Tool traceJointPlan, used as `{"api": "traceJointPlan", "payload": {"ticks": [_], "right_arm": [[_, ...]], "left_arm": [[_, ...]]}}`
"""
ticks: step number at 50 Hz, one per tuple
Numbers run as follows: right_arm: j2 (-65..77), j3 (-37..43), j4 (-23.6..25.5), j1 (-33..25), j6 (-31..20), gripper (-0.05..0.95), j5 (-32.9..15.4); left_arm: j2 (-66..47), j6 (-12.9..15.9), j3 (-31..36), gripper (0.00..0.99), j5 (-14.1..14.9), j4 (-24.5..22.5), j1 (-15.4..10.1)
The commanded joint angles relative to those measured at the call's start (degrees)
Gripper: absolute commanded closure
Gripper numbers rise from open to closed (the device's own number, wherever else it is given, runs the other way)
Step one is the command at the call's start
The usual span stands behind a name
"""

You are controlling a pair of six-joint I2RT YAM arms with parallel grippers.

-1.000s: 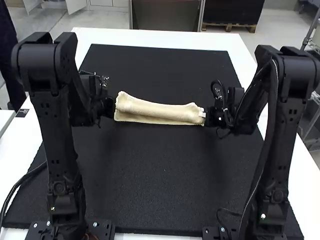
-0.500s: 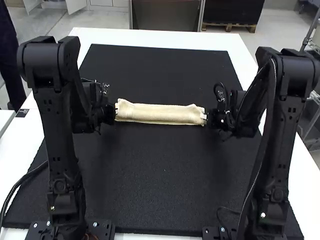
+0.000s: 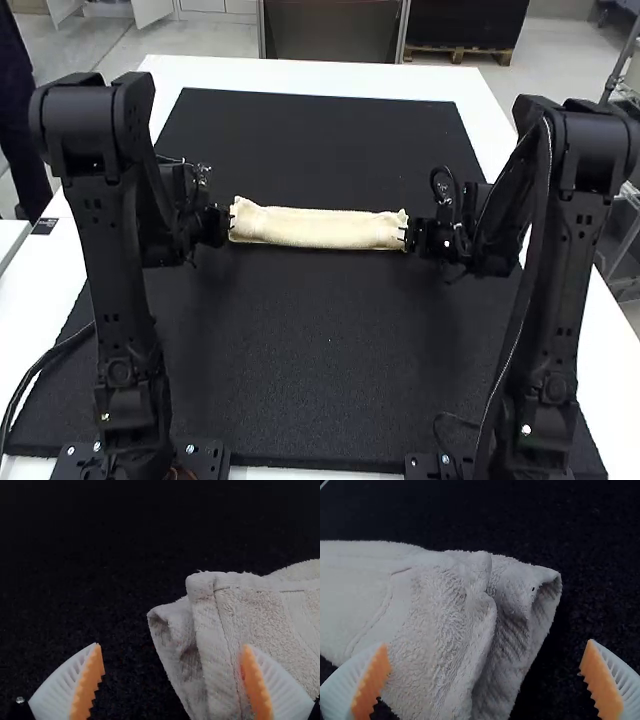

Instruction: Fold the towel.

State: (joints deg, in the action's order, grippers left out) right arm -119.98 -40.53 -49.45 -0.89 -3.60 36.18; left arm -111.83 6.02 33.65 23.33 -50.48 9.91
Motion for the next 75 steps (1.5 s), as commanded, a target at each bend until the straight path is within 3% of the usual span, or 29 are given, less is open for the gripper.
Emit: {"api": "traceJointPlan", "payload": {"ticks": [1,5,15,40,46,58,63,75], "right_arm": [[-1.22,-1.04,-0.03,-0.43,0.26,0.0,-1.64],[-1.22,-1.65,0.06,0.01,0.26,0.0,-1.64],[-1.22,-2.62,0.94,1.68,0.26,0.0,-1.64],[-0.95,-3.06,1.81,3.7,0.96,0.01,-1.99],[-0.95,-3.15,2.17,3.7,0.96,0.16,-1.99],[-1.22,-3.5,2.69,3.7,0.96,0.66,-1.91],[-1.22,-3.59,2.61,3.61,0.96,0.91,-1.91],[-0.87,-3.85,2.43,3.43,1.84,0.92,-1.64]], "left_arm": [[-0.49,0.39,-0.25,0.243,-0.57,-0.85,0.81],[-0.41,0.39,-0.34,0.138,-0.57,-1.38,1.07],[-0.49,0.04,-0.51,0.066,-0.57,-2.78,1.25],[-0.41,0.13,-0.51,0.056,-0.48,-3.49,1.25],[-0.49,0.22,-0.51,0.056,-0.48,-3.22,1.25],[-0.49,0.22,-0.51,0.056,-0.39,-3.22,1.25],[-0.49,0.22,-0.51,0.056,-0.39,-3.22,1.25],[-0.49,0.22,-0.51,0.056,-0.39,-3.22,1.25]]}}
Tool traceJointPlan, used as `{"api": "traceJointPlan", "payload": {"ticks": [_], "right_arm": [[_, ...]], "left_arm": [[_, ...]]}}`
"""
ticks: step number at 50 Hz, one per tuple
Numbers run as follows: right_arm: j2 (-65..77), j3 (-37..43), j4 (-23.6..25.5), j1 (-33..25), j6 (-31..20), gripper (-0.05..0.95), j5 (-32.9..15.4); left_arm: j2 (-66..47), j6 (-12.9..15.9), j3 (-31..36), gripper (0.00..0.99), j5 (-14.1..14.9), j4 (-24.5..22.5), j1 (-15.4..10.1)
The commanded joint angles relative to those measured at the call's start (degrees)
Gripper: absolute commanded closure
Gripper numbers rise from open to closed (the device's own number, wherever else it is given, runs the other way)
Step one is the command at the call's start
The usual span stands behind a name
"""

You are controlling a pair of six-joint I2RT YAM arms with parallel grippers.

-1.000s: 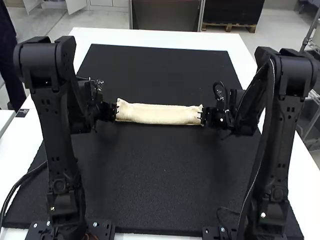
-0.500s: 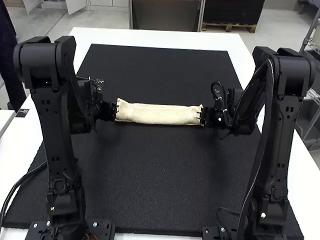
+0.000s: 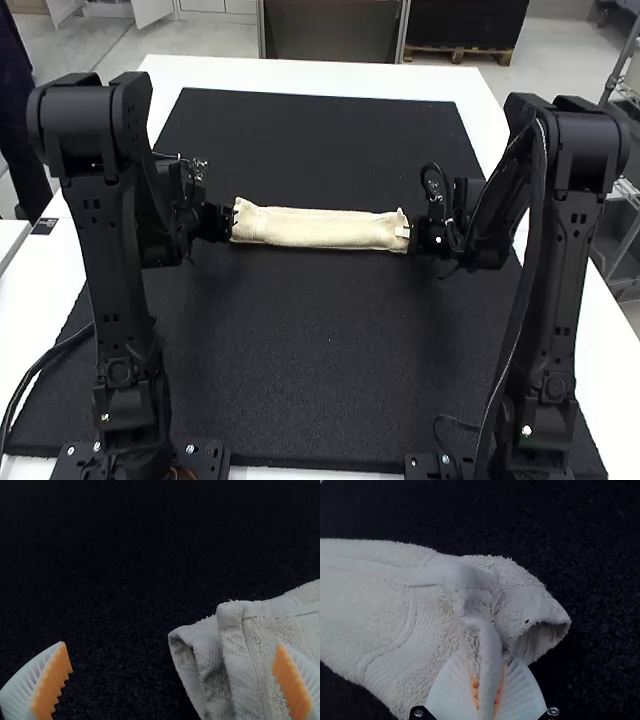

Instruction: Fold the towel.

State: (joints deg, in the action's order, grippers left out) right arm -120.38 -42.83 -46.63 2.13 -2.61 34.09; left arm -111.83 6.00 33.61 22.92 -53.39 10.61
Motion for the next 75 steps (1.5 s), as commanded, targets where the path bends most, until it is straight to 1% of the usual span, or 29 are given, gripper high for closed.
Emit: {"api": "traceJointPlan", "payload": {"ticks": [1,14,29,32,40,45,49,63,75], "right_arm": [[-0.38,-1.64,-0.39,0.42,0.94,0.92,0.54],[3.57,-1.47,-0.13,0.59,2.61,0.92,0.89],[7.09,-2.52,3.04,1.21,3.23,0.92,1.25],[7.53,-2.79,3.39,1.65,3.93,0.92,1.95],[8.84,-4.02,4.8,3.67,4.46,0.92,1.95],[9.02,-5.42,6.03,5.6,4.9,0.92,1.95],[9.02,-6.13,6.47,6.92,5.34,0.92,1.95],[8.93,-8.5,6.64,12.11,6.83,0.92,2.04],[8.76,-11.58,8.31,16.77,7.18,0.92,1.95]], "left_arm": [[-0.49,0.24,-0.47,0.056,0.02,-0.32,0.55],[-0.84,0.15,-0.47,0.054,0.02,-0.58,0.55],[-0.84,0.15,-0.47,0.052,0.02,-0.67,0.55],[-0.93,0.15,-0.47,0.052,0.02,-0.67,0.55],[-0.84,-0.29,-0.56,0.038,0.2,-0.76,0.55],[-0.93,-1.52,-1.09,0.038,0.2,-3.57,1.87],[-0.84,-2.31,-1.35,0.038,0.2,-4.8,2.92],[-0.84,-2.92,-1.35,0.038,0.2,-5.41,6.44],[-0.76,-2.92,-1.7,0.038,0.2,-5.59,7.76]]}}
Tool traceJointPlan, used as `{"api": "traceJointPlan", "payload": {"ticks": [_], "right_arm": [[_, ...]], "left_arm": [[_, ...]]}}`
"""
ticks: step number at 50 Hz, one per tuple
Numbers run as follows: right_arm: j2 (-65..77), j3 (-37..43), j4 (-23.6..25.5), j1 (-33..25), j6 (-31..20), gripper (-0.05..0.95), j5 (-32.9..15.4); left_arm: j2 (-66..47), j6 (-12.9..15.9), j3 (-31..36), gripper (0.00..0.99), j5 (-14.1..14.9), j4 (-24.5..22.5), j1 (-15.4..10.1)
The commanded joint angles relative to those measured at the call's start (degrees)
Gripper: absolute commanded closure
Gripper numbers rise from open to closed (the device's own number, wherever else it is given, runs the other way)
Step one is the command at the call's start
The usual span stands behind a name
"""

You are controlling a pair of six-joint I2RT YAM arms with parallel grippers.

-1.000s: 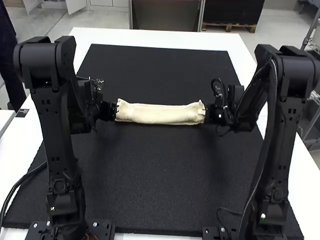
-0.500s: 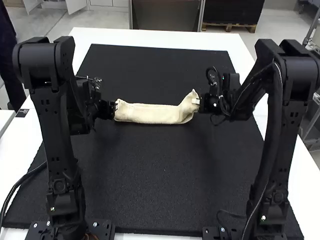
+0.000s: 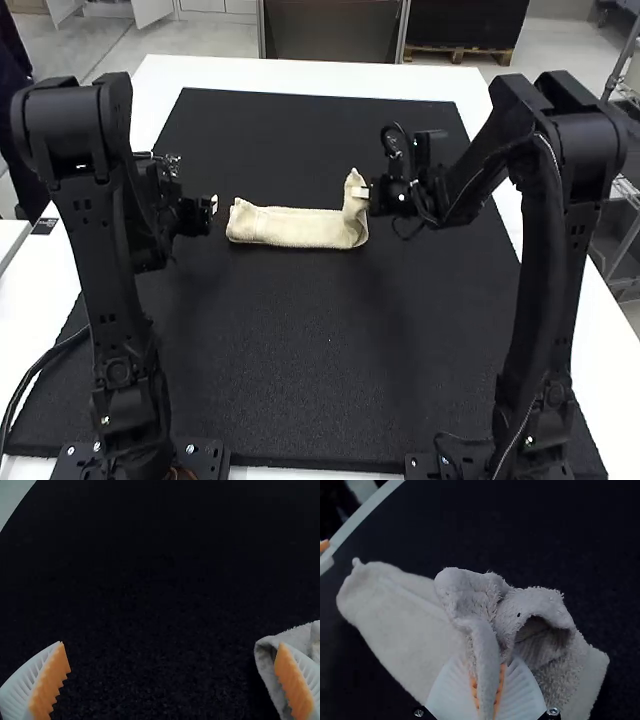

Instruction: Fold the towel.

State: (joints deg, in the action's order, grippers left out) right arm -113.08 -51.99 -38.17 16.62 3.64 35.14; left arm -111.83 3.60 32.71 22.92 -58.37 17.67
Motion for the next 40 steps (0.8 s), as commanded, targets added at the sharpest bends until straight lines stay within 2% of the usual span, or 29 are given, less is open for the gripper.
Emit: {"api": "traceJointPlan", "payload": {"ticks": [1,9,17,22,40], "right_arm": [[1.46,-2.59,-0.06,2.63,1.11,0.92,0.9],[1.28,-3.47,-0.24,5.17,1.72,0.92,0.81],[0.58,-4.0,-0.41,7.46,1.99,0.92,0.46],[0.05,-4.61,-0.41,9.13,2.07,0.92,0.28],[-2.76,-8.83,-0.41,13.35,2.25,0.92,-0.77]], "left_arm": [[-0.76,-0.52,-0.98,0.038,0.2,-0.96,0.79],[-0.58,-0.61,-2.47,0.038,0.2,-3.33,0.87],[-0.49,-0.87,-2.65,0.038,0.29,-3.51,0.7],[-0.49,-2.19,-2.65,0.038,0.29,-4.21,0.7],[-0.41,-2.63,-2.74,0.038,0.55,-4.91,0.7]]}}
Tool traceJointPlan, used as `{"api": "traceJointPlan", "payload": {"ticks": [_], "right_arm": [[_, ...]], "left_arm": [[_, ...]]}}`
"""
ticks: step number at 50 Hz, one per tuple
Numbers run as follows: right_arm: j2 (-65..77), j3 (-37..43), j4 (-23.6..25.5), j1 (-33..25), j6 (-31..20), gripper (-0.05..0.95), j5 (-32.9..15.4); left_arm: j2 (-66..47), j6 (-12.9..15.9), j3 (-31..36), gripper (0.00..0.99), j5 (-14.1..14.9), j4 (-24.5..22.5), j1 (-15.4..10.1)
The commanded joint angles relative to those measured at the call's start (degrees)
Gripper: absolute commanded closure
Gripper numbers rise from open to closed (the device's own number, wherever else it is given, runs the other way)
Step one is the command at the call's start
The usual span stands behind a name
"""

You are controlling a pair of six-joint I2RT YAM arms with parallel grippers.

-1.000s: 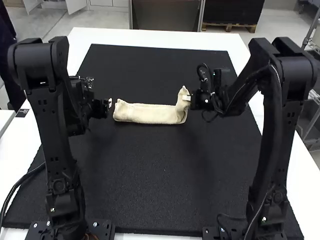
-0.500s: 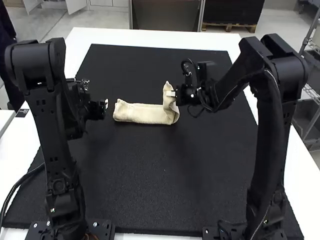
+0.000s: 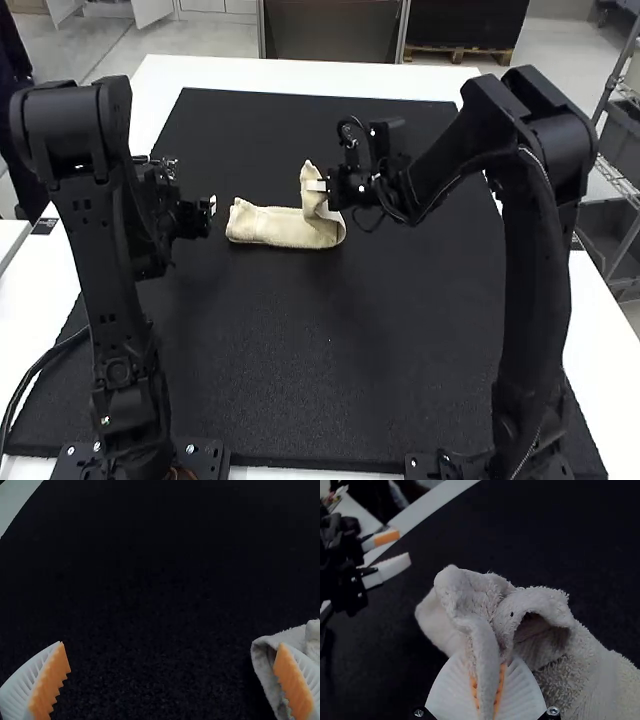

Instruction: Fold the towel.

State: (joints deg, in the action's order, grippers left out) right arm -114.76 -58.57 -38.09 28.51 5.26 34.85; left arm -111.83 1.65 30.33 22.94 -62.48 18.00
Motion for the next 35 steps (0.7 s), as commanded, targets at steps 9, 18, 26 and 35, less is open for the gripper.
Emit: {"api": "traceJointPlan", "payload": {"ticks": [9,18,26,35], "right_arm": [[-2.13,-4.01,-0.5,3.39,0.81,0.92,-0.93],[-3.45,-5.77,-0.5,4.97,1.16,0.92,-1.1],[-4.86,-7.53,-0.5,6.2,1.34,0.92,-1.36],[-6.88,-10.08,-0.41,7.35,1.6,0.92,-1.72]], "left_arm": [[-0.41,-1.65,-0.36,0.038,0.62,-1.68,0.28],[-0.14,-1.74,-0.36,0.038,0.79,-1.77,0.19],[0.39,-1.74,-0.36,0.038,0.79,-1.59,0.19],[1.0,-1.83,-0.36,0.038,1.14,-1.24,0.28]]}}
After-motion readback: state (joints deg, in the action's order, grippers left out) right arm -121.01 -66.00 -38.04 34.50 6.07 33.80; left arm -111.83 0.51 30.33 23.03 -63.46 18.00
